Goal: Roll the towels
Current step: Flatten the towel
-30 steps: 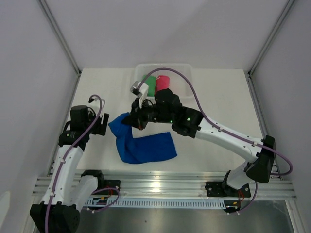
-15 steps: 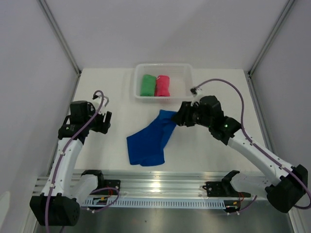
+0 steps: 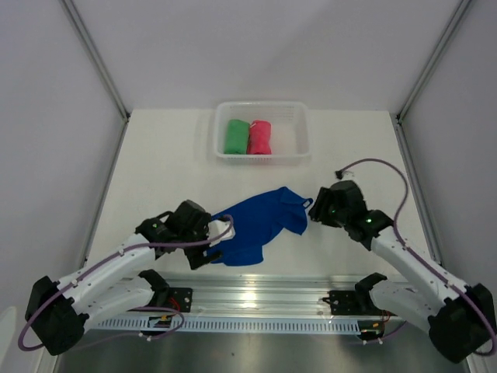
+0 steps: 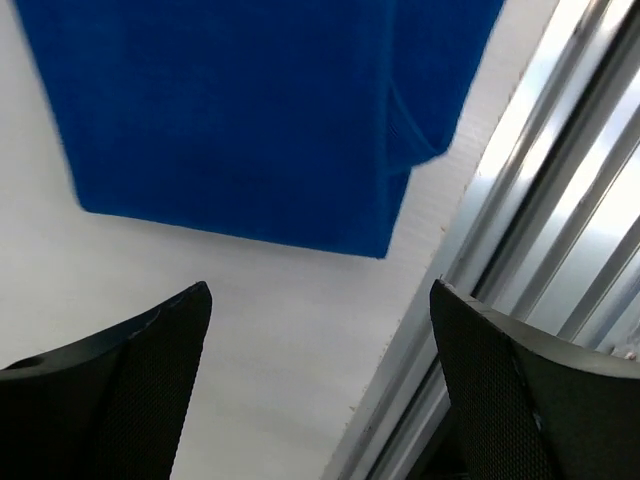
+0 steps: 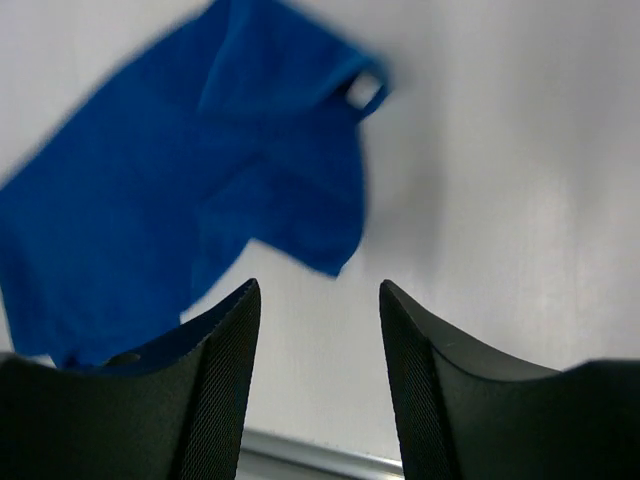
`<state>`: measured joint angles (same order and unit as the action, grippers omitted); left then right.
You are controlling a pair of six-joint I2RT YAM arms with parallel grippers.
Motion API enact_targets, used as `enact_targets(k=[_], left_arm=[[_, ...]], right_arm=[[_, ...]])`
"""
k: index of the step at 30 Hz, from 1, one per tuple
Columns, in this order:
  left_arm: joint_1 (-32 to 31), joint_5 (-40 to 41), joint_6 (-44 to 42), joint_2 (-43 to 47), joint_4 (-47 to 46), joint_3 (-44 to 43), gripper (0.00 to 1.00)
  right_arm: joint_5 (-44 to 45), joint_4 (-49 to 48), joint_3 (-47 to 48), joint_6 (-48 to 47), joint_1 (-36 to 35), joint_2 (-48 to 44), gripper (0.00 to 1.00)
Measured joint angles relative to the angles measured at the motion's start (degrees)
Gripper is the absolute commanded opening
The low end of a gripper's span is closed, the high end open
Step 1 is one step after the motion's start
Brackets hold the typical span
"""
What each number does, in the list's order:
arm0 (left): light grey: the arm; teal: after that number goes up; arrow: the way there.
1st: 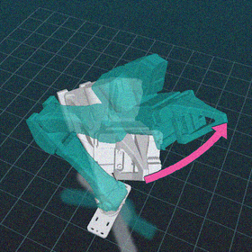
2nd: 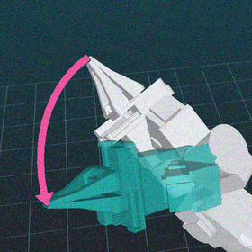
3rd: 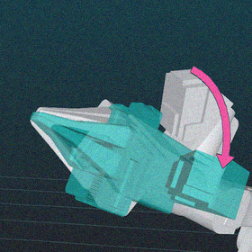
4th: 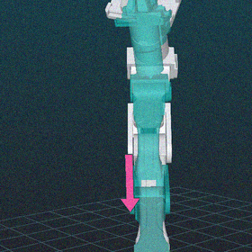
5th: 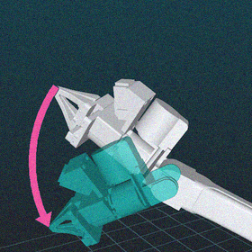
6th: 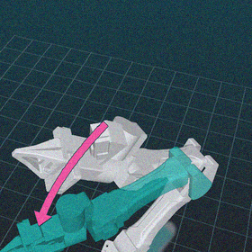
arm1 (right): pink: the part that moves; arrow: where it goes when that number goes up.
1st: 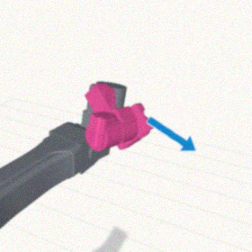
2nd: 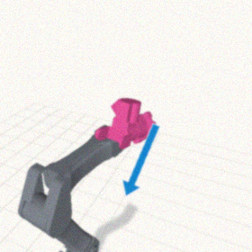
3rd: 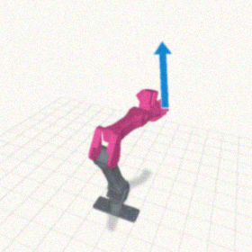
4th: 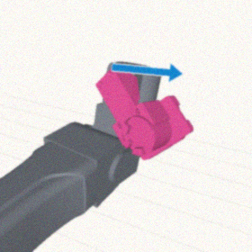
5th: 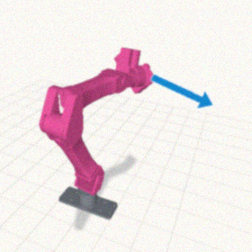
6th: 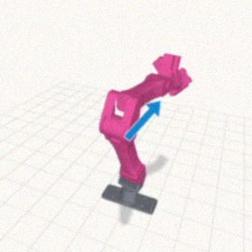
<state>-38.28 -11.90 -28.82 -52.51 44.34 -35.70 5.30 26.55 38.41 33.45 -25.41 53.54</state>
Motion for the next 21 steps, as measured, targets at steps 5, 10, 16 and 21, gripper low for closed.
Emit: enact_targets(k=[5,10,16,21], left_arm=[[-6.27,5.46,-1.36,2.29,-3.10,7.45,0.90],[-7.96,12.13,-1.40,-2.58,-10.91,9.92,0.84],[-7.96,15.76,-1.16,-4.52,-17.57,10.38,0.85],[-7.98,14.58,-1.16,-4.76,-18.88,10.43,0.84]], right_arm=[[2.47,-1.75,-0.15,1.49,-14.21,9.66,0.63],[3.87,-5.92,-0.50,1.90,-13.73,18.58,0.65],[5.09,-9.86,-1.99,2.12,-13.05,23.45,0.65],[5.40,-16.11,-2.21,1.88,-12.44,26.77,0.64]])
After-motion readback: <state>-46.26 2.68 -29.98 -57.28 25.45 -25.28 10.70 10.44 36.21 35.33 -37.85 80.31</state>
